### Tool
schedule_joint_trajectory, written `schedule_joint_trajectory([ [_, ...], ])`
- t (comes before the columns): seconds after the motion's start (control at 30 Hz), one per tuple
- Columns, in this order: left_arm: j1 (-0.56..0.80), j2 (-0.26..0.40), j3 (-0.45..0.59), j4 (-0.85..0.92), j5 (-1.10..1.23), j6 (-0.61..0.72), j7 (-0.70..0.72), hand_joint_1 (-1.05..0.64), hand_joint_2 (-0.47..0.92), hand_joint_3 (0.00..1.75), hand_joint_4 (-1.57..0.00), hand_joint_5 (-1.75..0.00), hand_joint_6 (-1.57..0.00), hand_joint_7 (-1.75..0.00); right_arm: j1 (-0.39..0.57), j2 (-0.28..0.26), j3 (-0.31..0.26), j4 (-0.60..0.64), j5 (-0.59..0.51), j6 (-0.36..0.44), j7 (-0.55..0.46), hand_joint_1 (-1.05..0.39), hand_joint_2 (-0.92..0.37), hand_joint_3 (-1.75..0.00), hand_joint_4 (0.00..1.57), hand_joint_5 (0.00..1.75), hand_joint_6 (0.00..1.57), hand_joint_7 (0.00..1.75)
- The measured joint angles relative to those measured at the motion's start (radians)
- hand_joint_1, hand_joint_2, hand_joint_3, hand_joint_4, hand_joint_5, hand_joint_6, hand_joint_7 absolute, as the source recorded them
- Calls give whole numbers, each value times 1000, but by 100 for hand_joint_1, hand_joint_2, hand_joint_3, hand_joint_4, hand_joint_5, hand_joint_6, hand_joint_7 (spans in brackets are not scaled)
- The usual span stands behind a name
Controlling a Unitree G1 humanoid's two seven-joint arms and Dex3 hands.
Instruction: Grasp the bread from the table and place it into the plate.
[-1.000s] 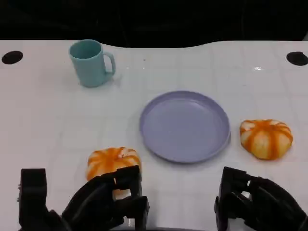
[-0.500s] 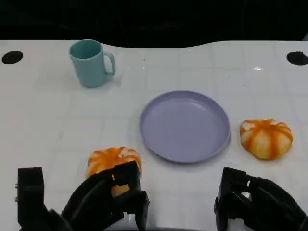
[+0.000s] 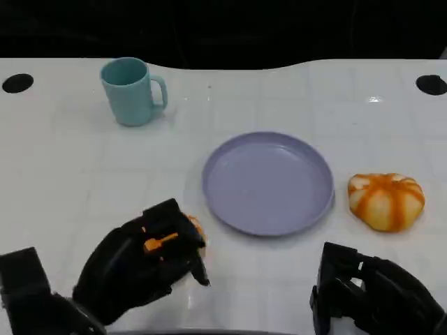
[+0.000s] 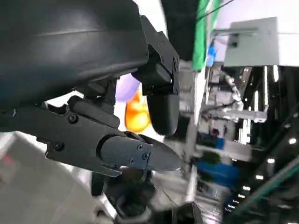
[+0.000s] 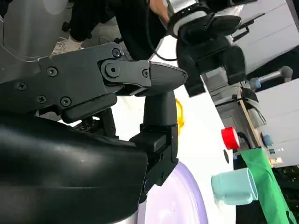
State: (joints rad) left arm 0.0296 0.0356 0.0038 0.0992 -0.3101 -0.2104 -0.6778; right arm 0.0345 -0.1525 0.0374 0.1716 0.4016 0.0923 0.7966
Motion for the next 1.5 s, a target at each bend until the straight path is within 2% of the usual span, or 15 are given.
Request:
schedule_joint_trajectory([
  [0.07, -13, 24, 1, 3, 84, -104, 34, -72, 92, 21, -40, -103, -44, -39, 0, 0, 0, 0, 0, 0, 0, -54, -92, -42, 62, 175, 40, 173],
  [0.1, -18, 39, 2, 3, 126, -144, 55, -71, 92, 19, -38, -97, -44, -32, 0, 0, 0, 0, 0, 0, 1, -55, -92, -42, 62, 175, 39, 174],
  [0.27, -26, 121, 1, -30, 319, -222, 163, -71, 92, 16, -27, -81, -38, -12, 0, 0, 1, 0, 0, 0, 2, -55, -92, -41, 61, 175, 39, 173],
  [0.4, -18, 202, -2, -109, 502, -226, 250, -72, 92, 15, -23, -71, -33, -4, 1, 0, 2, -8, -1, 0, -2, -53, -92, -42, 61, 175, 40, 173],
  [0.47, -10, 240, -8, -149, 602, -217, 283, -74, 92, 15, -21, -59, -30, -1, 2, 0, 3, -13, -1, 0, -2, -53, -92, -43, 61, 175, 40, 174],
  [0.67, -8, 328, -72, -284, 924, -107, 322, -78, 92, 10, -15, -36, -20, 0, 2, 2, 7, -18, -3, -3, -1, -53, -92, -45, 63, 175, 40, 174],
  [0.8, -27, 332, -153, -325, 1133, 9, 325, -77, 92, 7, -17, -31, -20, 0, 2, 1, 9, -19, -3, -3, -1, -54, -92, -44, 62, 175, 40, 174],
  [0.97, -94, 324, -241, -308, 1275, 126, 325, -78, 92, 6, -23, -30, -20, -1, 2, 1, 8, -20, -2, -1, -1, -54, -92, -44, 62, 175, 41, 175],
  [1.23, -221, 262, -373, -48, 1383, 260, 400, -75, 91, 1, -28, -28, -23, -1, 1, 0, 8, -22, 0, 0, 5, -54, -92, -44, 62, 175, 40, 175],
  [1.5, -343, 243, -468, 188, 1377, 289, 453, -70, 92, 2, -32, -29, -27, -2, 2, 0, 6, -22, 2, 6, 5, -54, -92, -43, 62, 175, 40, 175],
])
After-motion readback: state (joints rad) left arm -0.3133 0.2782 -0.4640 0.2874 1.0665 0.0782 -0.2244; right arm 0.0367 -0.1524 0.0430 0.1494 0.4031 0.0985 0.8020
